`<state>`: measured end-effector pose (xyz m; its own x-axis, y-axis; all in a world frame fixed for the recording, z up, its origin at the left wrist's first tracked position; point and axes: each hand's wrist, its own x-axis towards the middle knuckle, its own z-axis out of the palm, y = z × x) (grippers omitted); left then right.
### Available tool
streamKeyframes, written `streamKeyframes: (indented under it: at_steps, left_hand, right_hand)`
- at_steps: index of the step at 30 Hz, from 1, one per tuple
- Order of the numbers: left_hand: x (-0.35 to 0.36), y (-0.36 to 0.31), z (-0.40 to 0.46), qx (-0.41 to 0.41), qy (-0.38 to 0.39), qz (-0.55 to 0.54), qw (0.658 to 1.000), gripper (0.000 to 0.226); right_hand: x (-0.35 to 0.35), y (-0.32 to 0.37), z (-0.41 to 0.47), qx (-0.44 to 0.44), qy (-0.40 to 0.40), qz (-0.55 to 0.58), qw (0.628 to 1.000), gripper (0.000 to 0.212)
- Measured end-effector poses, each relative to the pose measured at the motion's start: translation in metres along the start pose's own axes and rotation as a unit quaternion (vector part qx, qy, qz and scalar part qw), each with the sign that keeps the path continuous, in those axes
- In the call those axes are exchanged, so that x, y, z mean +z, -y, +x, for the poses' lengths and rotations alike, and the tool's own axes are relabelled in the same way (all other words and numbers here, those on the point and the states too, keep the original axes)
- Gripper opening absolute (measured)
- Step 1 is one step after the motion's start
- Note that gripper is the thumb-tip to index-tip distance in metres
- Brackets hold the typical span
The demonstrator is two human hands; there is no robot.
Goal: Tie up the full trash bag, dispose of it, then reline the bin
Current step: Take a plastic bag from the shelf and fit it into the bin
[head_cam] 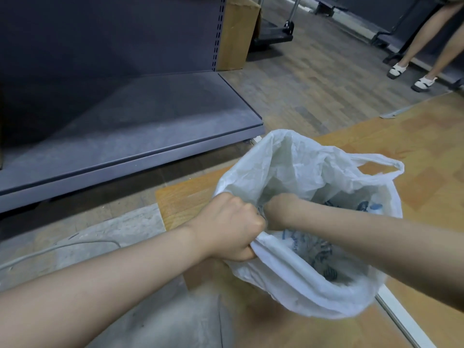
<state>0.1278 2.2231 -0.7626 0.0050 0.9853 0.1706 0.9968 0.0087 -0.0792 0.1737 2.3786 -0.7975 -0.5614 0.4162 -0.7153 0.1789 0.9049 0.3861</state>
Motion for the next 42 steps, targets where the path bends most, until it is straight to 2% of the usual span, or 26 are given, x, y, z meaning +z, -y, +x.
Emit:
streamKeyframes:
  at_steps: [1,3,4,5,7,9,16,19,23,26,29,32,33,34,36,37,39,40,41,42]
  left_hand:
    - [0.002,0.003,0.002,0.014,-0.002,-0.011,1.000,0.035]
    - [0.005,0.007,0.003,0.024,-0.016,-0.014,0.999,0.033]
    - [0.002,0.006,0.001,0.031,-0.004,-0.014,0.999,0.035]
    - [-0.003,0.005,0.000,0.022,0.010,-0.010,1.000,0.036]
    - [-0.003,0.003,0.000,0.013,-0.009,0.013,1.000,0.039]
    - [0.000,0.001,-0.001,0.020,-0.018,0.038,0.999,0.041]
    - [0.001,0.005,0.000,0.031,-0.020,0.055,0.998,0.042]
    - [0.001,0.006,-0.002,0.069,-0.023,0.044,0.996,0.027]
    - [-0.001,0.025,-0.001,0.100,0.002,0.073,0.992,0.018]
    - [0.001,0.054,0.000,0.099,0.036,0.113,0.988,0.013]
    - [-0.011,0.064,-0.003,0.096,0.076,0.176,0.977,0.029]
    - [-0.012,0.071,-0.002,0.094,0.019,0.215,0.972,0.036]
    - [-0.013,0.072,-0.002,0.080,0.030,0.214,0.973,0.035]
    - [-0.013,0.073,-0.003,0.075,0.043,0.210,0.974,0.031]
    - [-0.010,0.077,-0.004,0.061,0.054,0.182,0.980,0.008]
    - [-0.006,0.080,-0.005,0.043,0.046,0.147,0.987,0.026]
    - [-0.010,0.071,-0.009,0.064,0.024,0.066,0.995,0.081]
    - [-0.012,0.062,-0.010,0.091,-0.024,0.037,0.995,0.095]
    - [-0.013,0.052,-0.010,0.117,-0.046,0.023,0.992,0.099]
    - [-0.010,0.042,-0.009,0.140,-0.063,0.021,0.988,0.096]
  right_hand:
    - [-0.001,-0.007,-0.007,0.026,-0.083,-0.032,0.996,0.020]
    - [0.001,-0.024,-0.032,0.075,-0.280,-0.019,0.957,0.014]
    - [0.006,-0.037,-0.042,0.100,-0.344,-0.019,0.933,0.025]
    - [0.014,-0.050,-0.051,0.123,-0.367,-0.026,0.922,0.045]
    - [0.032,-0.071,-0.063,0.177,-0.322,-0.014,0.930,0.081]
    - [0.045,-0.087,-0.062,0.205,-0.296,0.068,0.930,0.089]
    - [0.043,-0.127,-0.055,0.056,-0.382,0.315,0.867,0.043]
    - [0.045,-0.137,-0.056,0.033,-0.390,0.376,0.840,0.029]
    - [0.043,-0.142,-0.057,0.037,-0.354,0.436,0.827,0.044]
    - [0.048,-0.132,-0.056,0.031,-0.378,0.506,0.774,0.044]
    - [0.056,-0.116,-0.055,0.036,-0.420,0.562,0.712,0.043]
    - [0.058,-0.105,-0.057,0.039,-0.412,0.599,0.686,0.032]
    - [0.058,-0.105,-0.056,0.044,-0.397,0.612,0.683,0.034]
    - [0.057,-0.105,-0.056,0.048,-0.382,0.628,0.676,0.039]
    - [0.053,-0.106,-0.055,0.059,-0.368,0.645,0.667,0.039]
    - [0.051,-0.107,-0.055,0.073,-0.384,0.629,0.672,0.036]
    - [0.049,-0.108,-0.051,0.139,-0.458,0.552,0.683,0.034]
    - [0.048,-0.106,-0.051,0.172,-0.504,0.515,0.672,0.035]
    - [0.048,-0.103,-0.054,0.168,-0.547,0.489,0.659,0.038]
    - [0.047,-0.099,-0.059,0.120,-0.589,0.462,0.652,0.042]
